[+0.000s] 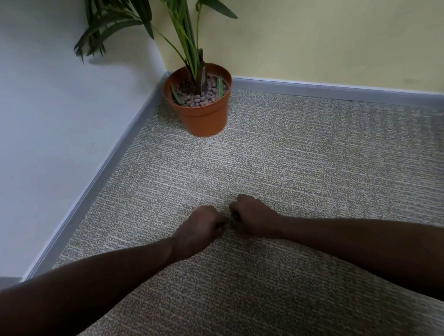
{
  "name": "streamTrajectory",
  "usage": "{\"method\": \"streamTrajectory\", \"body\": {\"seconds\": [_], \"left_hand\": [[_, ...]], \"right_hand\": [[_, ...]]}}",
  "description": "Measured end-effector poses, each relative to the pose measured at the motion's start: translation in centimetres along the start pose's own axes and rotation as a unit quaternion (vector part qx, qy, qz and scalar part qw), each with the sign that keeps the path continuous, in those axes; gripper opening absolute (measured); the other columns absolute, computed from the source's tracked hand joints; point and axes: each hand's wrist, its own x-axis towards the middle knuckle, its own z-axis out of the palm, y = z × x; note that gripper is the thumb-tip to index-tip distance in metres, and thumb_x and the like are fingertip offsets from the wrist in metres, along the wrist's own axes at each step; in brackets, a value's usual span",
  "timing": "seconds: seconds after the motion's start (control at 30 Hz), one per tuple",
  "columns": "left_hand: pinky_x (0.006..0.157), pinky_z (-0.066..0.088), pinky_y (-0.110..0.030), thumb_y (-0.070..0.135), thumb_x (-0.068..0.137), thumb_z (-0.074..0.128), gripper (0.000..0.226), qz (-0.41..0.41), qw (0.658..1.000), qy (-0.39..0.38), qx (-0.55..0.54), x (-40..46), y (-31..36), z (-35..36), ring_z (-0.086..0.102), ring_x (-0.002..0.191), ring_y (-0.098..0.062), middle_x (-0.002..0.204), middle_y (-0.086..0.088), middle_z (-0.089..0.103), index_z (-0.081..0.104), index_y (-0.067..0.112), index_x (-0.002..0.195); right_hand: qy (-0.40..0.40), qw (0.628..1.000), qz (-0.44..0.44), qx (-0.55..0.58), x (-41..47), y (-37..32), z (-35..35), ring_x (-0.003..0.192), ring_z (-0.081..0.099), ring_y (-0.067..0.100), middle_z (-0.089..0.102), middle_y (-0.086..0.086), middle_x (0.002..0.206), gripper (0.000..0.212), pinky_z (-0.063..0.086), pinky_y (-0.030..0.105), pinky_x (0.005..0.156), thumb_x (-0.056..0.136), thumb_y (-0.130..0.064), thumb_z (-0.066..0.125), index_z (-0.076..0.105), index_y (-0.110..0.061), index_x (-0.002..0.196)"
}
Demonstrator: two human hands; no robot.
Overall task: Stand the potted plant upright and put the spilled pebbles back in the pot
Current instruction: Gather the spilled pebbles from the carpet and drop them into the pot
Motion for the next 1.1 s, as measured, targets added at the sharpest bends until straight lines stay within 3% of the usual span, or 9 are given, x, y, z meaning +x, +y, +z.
{"method": "streamTrajectory", "body": {"seconds": [0.17, 0.3, 0.47, 0.57, 0.7, 0.8, 0.87, 0.97, 1.1], "left_hand": [[0.066, 0.046, -0.033, 0.019, 0.076, 0.060, 0.011, -0.011, 1.000, -0.018, -0.013, 0.6, 0.2, -0.3, 0.061, 0.067, -0.012, 0.072, 0.000, 0.071, 0.068, 0.018, 0.083], [0.062, 0.046, -0.035, 0.020, 0.071, 0.058, 0.012, -0.027, 0.999, -0.011, -0.033, 0.6, 0.4, -0.2, 0.059, 0.060, -0.010, 0.066, -0.002, 0.069, 0.066, 0.015, 0.077], [0.060, 0.049, -0.018, 0.009, 0.067, 0.068, 0.019, -0.072, 0.987, 0.023, -0.139, 0.4, 0.6, -0.2, 0.066, 0.060, -0.004, 0.068, 0.005, 0.075, 0.076, 0.021, 0.080], [0.058, 0.045, -0.007, 0.007, 0.067, 0.077, 0.021, -0.117, 0.972, 0.048, -0.198, 0.1, 0.4, 0.0, 0.067, 0.060, 0.000, 0.069, 0.005, 0.076, 0.079, 0.024, 0.080], [0.055, 0.042, -0.005, 0.008, 0.066, 0.084, 0.020, -0.171, 0.949, 0.060, -0.258, -0.4, -0.1, 0.2, 0.061, 0.056, 0.010, 0.073, -0.001, 0.077, 0.080, 0.021, 0.080], [0.050, 0.038, -0.003, 0.001, 0.068, 0.081, 0.018, -0.224, 0.926, 0.063, -0.297, -0.9, -0.2, 0.4, 0.057, 0.049, 0.011, 0.064, 0.004, 0.075, 0.080, 0.015, 0.081], [0.048, 0.041, -0.003, -0.003, 0.072, 0.077, 0.016, -0.240, 0.909, 0.068, -0.333, -1.3, -0.3, 0.4, 0.060, 0.048, 0.009, 0.053, 0.017, 0.069, 0.079, 0.011, 0.079], [0.050, 0.044, -0.003, -0.002, 0.075, 0.077, 0.009, -0.260, 0.890, 0.090, -0.362, -1.2, -0.4, -0.3, 0.063, 0.051, 0.008, 0.061, 0.010, 0.071, 0.077, 0.002, 0.083], [0.062, 0.057, -0.018, 0.000, 0.079, 0.073, 0.023, -0.315, 0.790, 0.126, -0.511, 1.0, -0.9, -3.9, 0.073, 0.066, -0.013, 0.075, -0.010, 0.076, 0.068, -0.014, 0.097]], "right_hand": [[-0.048, 0.999, -0.017, 0.020, 0.6, 0.1, -0.8, 0.082, 0.067, 0.030, 0.072, 0.017, 0.086, 0.017, 0.040, 0.027, 0.067, 0.083, -0.021, 0.063, 0.070, -0.006, 0.082], [-0.071, 0.996, -0.041, 0.031, 0.4, 0.3, -1.0, 0.079, 0.067, 0.029, 0.073, 0.019, 0.083, 0.015, 0.046, 0.033, 0.070, 0.078, -0.014, 0.061, 0.072, -0.003, 0.080], [-0.064, 0.997, -0.035, 0.030, 1.3, 0.4, -2.1, 0.078, 0.071, 0.022, 0.078, 0.012, 0.086, 0.014, 0.047, 0.026, 0.073, 0.078, -0.015, 0.068, 0.078, -0.007, 0.084], [-0.056, 0.996, 0.005, 0.074, 2.0, 1.0, -3.2, 0.060, 0.063, 0.007, 0.078, 0.009, 0.078, 0.010, 0.038, 0.007, 0.057, 0.073, -0.011, 0.072, 0.079, -0.008, 0.078], [-0.084, 0.978, 0.088, 0.169, 3.2, 1.7, -4.5, 0.038, 0.052, -0.007, 0.067, -0.007, 0.049, 0.008, 0.038, 0.003, 0.046, 0.069, -0.013, 0.075, 0.079, -0.008, 0.074], [-0.097, 0.970, 0.118, 0.191, 4.1, 2.2, -5.2, 0.038, 0.050, -0.004, 0.063, -0.009, 0.044, 0.011, 0.042, 0.014, 0.051, 0.067, -0.013, 0.074, 0.078, -0.006, 0.074], [-0.100, 0.955, 0.143, 0.239, 4.5, 2.4, -5.6, 0.052, 0.058, 0.003, 0.073, 0.011, 0.065, 0.010, 0.050, 0.022, 0.062, 0.067, -0.010, 0.075, 0.078, -0.004, 0.075], [-0.095, 0.936, 0.176, 0.290, 5.2, 2.4, -6.1, 0.065, 0.059, 0.021, 0.073, 0.026, 0.083, 0.011, 0.048, 0.034, 0.069, 0.068, -0.004, 0.074, 0.077, 0.001, 0.077], [-0.071, 0.902, 0.214, 0.368, 7.5, 2.2, -8.4, 0.056, 0.062, 0.017, 0.074, 0.024, 0.082, 0.015, 0.051, 0.031, 0.062, 0.069, 0.003, 0.074, 0.075, 0.004, 0.084]]}}
